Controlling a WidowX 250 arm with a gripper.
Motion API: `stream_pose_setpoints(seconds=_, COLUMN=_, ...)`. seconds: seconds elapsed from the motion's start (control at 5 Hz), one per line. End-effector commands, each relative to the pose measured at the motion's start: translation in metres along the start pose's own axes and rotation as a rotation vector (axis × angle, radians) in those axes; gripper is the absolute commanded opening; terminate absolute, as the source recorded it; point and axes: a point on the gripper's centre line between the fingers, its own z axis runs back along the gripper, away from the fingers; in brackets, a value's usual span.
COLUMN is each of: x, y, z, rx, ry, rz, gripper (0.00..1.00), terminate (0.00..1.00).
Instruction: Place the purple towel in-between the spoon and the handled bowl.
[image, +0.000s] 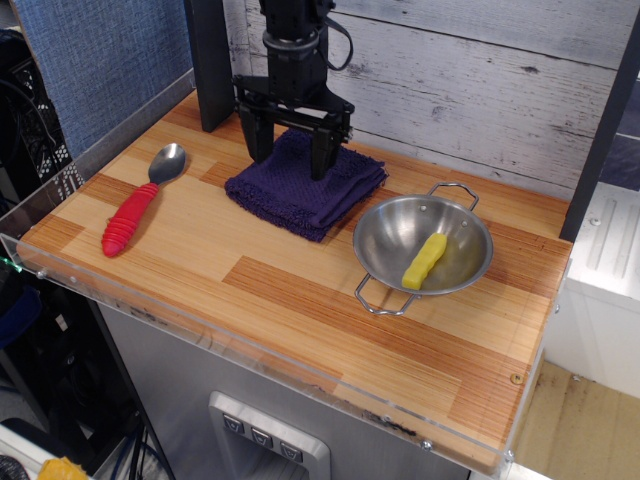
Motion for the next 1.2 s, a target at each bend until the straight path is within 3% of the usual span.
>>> stream_pose_setpoints(seconds=0.0, x=0.013, y=-0.001, z=0.002, rx=0.010, ry=-0.052, rz=-0.016, gripper=1.00, terminate=0.00)
stream_pose_setpoints(seconds=0.4, x=-0.001, y=-0.006, z=-0.020, rx=-0.036, ry=-0.040, rz=-0.072, gripper=1.00, terminate=0.00)
stream_pose_setpoints(seconds=0.8, x=-0.016, y=-0.010, z=-0.044, rx=-0.019, ry=0.086, rz=-0.031, gripper=1.00, terminate=0.00)
stream_pose_setpoints(seconds=1.0, x=-0.022, y=-0.013, z=-0.047, rx=-0.016, ry=0.117, rz=-0.006, gripper=1.00, terminate=0.00)
